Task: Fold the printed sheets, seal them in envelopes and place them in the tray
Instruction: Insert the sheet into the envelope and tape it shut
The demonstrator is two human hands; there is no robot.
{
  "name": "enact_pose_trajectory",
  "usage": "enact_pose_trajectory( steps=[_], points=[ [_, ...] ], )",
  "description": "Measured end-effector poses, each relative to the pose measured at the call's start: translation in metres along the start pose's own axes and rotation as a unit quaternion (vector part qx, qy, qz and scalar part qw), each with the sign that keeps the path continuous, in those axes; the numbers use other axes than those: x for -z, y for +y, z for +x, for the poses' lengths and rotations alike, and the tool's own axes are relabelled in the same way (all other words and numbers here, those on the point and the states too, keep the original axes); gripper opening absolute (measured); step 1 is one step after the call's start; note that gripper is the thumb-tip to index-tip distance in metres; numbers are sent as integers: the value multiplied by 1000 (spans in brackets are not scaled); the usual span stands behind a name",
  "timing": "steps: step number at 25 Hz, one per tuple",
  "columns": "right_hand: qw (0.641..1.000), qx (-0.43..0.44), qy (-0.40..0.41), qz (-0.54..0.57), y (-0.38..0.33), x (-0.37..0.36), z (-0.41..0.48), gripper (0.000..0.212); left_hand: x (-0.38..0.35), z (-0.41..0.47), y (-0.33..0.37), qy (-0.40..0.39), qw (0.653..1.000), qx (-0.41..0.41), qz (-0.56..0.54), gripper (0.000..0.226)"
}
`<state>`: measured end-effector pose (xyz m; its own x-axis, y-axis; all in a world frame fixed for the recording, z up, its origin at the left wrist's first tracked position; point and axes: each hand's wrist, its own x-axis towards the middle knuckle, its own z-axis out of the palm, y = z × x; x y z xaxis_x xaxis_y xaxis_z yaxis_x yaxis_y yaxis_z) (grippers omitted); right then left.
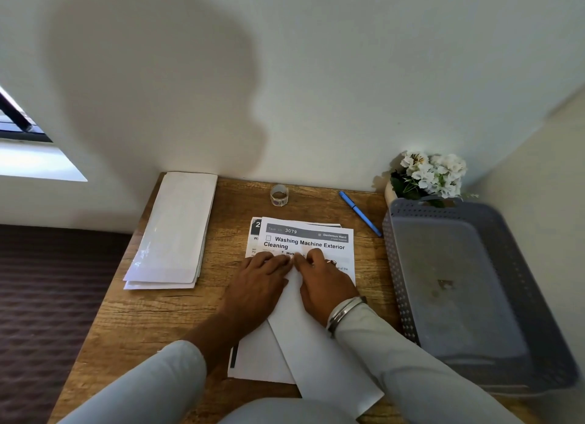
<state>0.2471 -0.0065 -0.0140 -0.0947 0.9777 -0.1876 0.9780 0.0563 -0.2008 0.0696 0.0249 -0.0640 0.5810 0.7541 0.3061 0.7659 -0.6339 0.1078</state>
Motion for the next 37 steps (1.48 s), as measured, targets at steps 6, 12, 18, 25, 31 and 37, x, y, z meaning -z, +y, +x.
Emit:
enact_pose_trajectory(
  steps=[6, 12, 18, 25, 31, 37],
  points=[
    [1000, 13, 13, 13, 6, -7, -10, 54, 1, -2, 1, 12, 999, 23, -34, 39],
    [999, 44, 17, -8, 12, -8, -14, 57, 3, -3, 0, 4, 998, 45, -47, 38],
    [1000, 9, -3, 14, 0, -1, -9, 63, 5, -5, 1, -8, 999, 44, -23, 39],
    [998, 56, 8, 11, 16, -5, -19, 59, 9, -7, 6, -9, 999, 46, -5, 43],
    [1000, 20, 3, 11, 4, -1, -17, 65, 8, -9, 7, -20, 999, 45, 0, 46],
    [1000, -4, -11, 7, -4, 4, -11, 68, 8, -11, 7, -35, 998, 43, 19, 57]
  ],
)
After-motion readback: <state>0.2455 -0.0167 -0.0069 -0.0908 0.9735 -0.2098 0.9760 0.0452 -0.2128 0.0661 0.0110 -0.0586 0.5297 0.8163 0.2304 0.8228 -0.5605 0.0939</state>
